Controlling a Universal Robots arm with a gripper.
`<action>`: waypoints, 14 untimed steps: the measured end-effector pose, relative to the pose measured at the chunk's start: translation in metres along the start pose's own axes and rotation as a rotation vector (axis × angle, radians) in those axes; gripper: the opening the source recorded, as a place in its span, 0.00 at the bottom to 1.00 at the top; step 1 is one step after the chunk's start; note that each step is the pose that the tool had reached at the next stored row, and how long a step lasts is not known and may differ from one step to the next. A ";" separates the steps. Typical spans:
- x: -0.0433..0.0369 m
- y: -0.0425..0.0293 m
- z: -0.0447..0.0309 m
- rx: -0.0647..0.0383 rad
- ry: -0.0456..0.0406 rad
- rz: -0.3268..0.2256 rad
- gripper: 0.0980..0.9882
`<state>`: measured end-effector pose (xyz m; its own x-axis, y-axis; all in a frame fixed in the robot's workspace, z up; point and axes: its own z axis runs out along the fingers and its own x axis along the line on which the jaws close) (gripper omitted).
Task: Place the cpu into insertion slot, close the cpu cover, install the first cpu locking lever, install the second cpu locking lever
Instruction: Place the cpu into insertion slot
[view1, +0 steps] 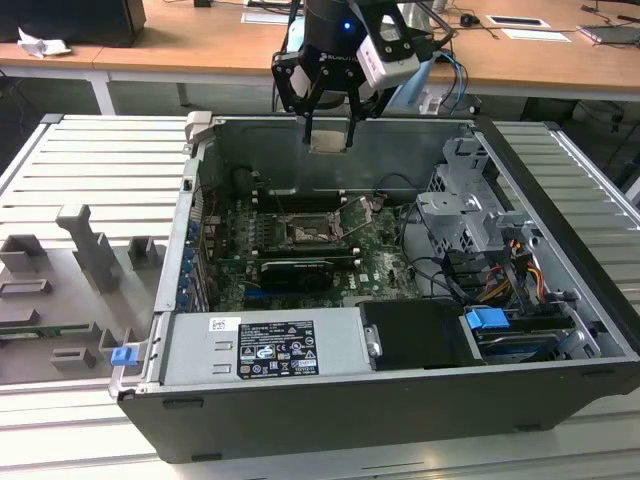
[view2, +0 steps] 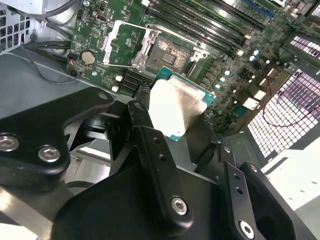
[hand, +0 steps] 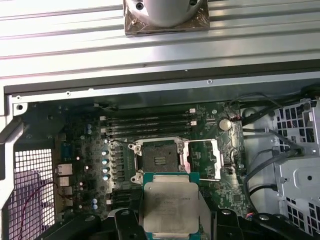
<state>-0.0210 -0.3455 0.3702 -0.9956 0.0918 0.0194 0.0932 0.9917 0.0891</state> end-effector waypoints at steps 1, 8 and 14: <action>0.0000 0.0000 0.0000 0.000 -0.0003 0.003 0.48; 0.0000 0.0000 0.0002 -0.001 -0.0024 0.026 0.48; 0.0000 0.0000 0.0004 -0.001 -0.0043 0.048 0.48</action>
<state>-0.0210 -0.3455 0.3698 -0.9901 0.1392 0.0193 0.1404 0.9861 0.0891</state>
